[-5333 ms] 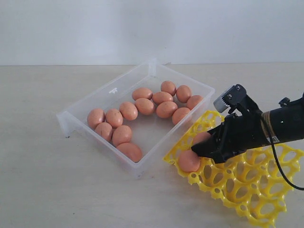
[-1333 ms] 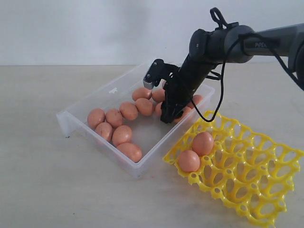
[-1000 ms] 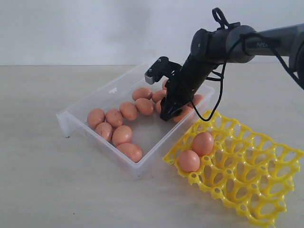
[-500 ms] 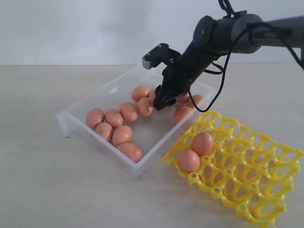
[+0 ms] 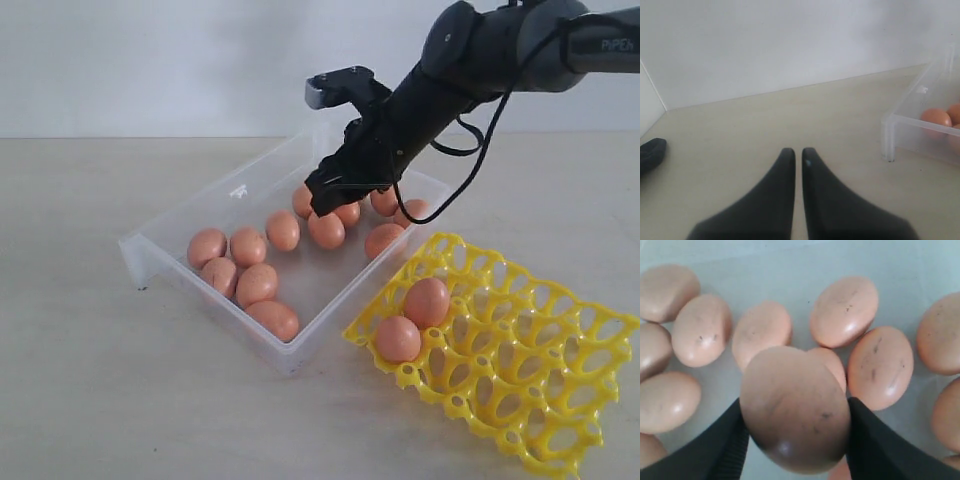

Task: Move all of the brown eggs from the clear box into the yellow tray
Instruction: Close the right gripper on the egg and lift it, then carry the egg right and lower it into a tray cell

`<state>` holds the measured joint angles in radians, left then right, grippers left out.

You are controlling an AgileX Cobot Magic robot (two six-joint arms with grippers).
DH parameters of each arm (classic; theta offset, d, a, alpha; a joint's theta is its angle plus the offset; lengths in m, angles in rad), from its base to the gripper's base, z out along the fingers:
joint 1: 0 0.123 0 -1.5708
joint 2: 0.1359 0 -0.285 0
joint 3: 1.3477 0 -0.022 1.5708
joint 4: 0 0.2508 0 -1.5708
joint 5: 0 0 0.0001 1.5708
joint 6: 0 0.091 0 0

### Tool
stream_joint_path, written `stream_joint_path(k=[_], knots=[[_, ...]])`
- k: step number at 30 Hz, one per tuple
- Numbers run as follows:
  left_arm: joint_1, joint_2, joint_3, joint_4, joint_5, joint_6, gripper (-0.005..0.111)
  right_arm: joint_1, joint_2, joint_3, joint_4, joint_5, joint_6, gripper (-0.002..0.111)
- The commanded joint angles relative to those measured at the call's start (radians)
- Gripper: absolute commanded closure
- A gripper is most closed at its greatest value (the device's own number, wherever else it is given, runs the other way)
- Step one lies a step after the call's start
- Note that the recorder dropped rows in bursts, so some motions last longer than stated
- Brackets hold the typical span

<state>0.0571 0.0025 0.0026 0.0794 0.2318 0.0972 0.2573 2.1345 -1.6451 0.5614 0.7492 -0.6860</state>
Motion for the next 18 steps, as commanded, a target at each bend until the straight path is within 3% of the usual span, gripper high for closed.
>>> stream_joint_path(k=[1, 6, 10, 13, 14, 15, 16, 17, 18], knots=[[-0.007, -0.003, -0.003, -0.005, -0.007, -0.003, 0.103, -0.006, -0.155, 0.182, 0.136, -0.254, -0.057, 0.108], [-0.007, -0.003, -0.003, -0.005, -0.007, -0.003, 0.103, -0.006, -0.352, 0.461, 0.289, -0.590, -0.265, 0.108], [-0.007, -0.003, -0.003, -0.005, -0.007, -0.003, 0.103, -0.006, -0.513, 0.672, 0.300, -0.915, -0.210, 0.108], [-0.007, -0.003, -0.003, -0.005, -0.007, -0.003, 0.103, -0.008, -0.603, 0.838, 0.300, -1.184, -0.003, 0.108], [-0.007, -0.003, -0.003, -0.005, -0.007, -0.003, 0.103, -0.008, -0.647, 0.935, 0.300, -1.357, 0.188, 0.108], [-0.007, -0.003, -0.003, -0.005, -0.007, -0.003, 0.103, -0.008, -0.656, 0.969, 0.300, -1.429, 0.270, 0.108], [-0.007, -0.003, -0.003, -0.005, -0.007, -0.003, 0.103, -0.012, -0.661, 1.032, 0.300, -1.523, 0.496, 0.108], [-0.007, -0.003, -0.003, -0.005, -0.007, -0.003, 0.103, -0.020, -0.657, 1.050, 0.292, -1.532, 0.583, 0.108], [-0.007, -0.003, -0.003, -0.005, -0.007, -0.003, 0.103, -0.059, -0.643, 1.076, 0.204, -1.493, 0.840, 0.108]])
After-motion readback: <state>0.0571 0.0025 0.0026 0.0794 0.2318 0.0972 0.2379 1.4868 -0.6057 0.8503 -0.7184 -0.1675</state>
